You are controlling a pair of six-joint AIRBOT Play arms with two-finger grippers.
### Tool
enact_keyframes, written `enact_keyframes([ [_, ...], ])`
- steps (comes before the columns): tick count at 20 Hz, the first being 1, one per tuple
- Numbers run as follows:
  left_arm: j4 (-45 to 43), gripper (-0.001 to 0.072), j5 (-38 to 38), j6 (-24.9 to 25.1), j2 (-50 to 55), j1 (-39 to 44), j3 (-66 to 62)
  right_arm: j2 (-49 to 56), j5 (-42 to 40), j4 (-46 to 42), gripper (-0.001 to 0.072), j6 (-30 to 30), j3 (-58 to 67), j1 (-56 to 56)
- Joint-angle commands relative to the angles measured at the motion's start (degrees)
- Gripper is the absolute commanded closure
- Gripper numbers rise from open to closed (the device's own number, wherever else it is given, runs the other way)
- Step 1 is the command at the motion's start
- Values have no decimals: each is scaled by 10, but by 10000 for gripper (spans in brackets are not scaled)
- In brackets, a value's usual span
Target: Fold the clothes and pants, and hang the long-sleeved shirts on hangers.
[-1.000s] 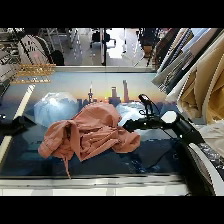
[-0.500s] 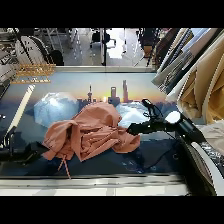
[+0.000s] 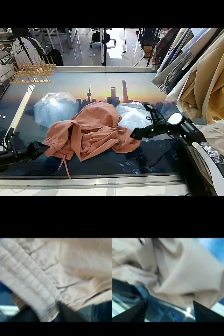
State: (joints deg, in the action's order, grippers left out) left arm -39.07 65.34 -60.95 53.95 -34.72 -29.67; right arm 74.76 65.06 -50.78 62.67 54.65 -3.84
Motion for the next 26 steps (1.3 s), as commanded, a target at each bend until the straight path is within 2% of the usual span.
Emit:
enact_keyframes([
  [1, 27, 697, -35, 31, -1, -1, 1, 3, -34, -31, 87, 28, -31, 13],
  [4, 30, 698, -54, 38, -1, -20, -8, 3, 4, -49, 90, 10, -31, 70],
  [6, 53, 699, -54, 38, -1, -42, -20, 3, 35, -83, 146, 2, -37, 77],
  [7, 71, 699, -54, 38, -1, -49, -24, 4, 21, -74, 146, -16, -46, 70],
  [10, 101, 697, -51, 38, -1, -52, -24, 34, -69, -66, 155, -18, -62, 15],
  [12, 101, 697, -47, 36, -1, -53, -24, 66, -121, -73, 323, -5, -60, -21],
  [14, 111, 697, -48, 33, -1, -53, -24, 89, -165, -87, 439, 29, -60, -38],
  [15, 126, 697, -48, 33, -1, -53, -26, 93, -171, -91, 588, 33, -59, -38],
  [16, 138, 698, -47, 33, -1, -54, -31, 90, -169, -103, 671, 43, -57, -34],
  [17, 150, 697, -47, 33, -1, -55, -46, 82, -159, -126, 698, 57, -48, -26],
  [19, 161, 698, -27, 26, -1, -63, -107, 38, -111, -188, 700, 78, -12, -3],
  [22, 170, 698, -2, -34, -1, -106, -265, -77, -8, -276, 700, 84, 89, 41],
  [24, 224, 698, -2, -63, 0, -155, -372, -167, 24, -313, 700, 82, 164, 68],
  [26, 328, 698, -2, -84, 7, -226, -472, -250, 27, -334, 700, 82, 229, 92],
])
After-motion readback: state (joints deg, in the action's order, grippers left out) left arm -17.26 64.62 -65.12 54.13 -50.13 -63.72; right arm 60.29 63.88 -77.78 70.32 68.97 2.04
